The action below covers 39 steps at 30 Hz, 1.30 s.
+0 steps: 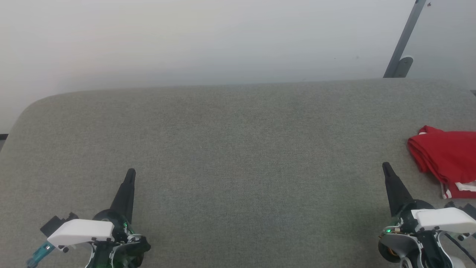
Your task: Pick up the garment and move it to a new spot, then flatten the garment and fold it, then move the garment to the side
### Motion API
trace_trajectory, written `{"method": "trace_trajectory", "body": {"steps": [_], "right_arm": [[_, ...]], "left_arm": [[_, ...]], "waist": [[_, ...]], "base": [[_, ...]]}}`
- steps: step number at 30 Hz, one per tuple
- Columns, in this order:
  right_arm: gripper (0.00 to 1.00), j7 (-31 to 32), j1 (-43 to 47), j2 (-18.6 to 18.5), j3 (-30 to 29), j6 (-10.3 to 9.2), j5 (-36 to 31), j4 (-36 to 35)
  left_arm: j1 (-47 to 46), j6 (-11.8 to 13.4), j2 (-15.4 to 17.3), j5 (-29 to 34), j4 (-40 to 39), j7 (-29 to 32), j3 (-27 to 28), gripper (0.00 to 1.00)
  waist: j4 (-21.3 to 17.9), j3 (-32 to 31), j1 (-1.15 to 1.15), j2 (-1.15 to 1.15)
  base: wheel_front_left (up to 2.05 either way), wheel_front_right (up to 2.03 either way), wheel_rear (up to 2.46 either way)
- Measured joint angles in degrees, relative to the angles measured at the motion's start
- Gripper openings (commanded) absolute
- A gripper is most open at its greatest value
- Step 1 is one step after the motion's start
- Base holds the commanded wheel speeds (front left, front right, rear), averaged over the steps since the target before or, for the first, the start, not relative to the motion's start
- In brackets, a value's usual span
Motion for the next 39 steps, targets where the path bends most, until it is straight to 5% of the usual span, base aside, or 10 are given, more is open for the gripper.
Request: {"method": "trace_trajectory", "body": {"steps": [39], "right_arm": [[0.0,0.0,0.0,0.0,0.0,0.0,0.0,0.0]], "left_arm": [[0.0,0.0,-0.1,0.0,0.0,0.2,0.2,0.0]], "waist": [[0.0,0.0,0.0,0.0]], "base": [[0.0,0.0,0.0]]}}
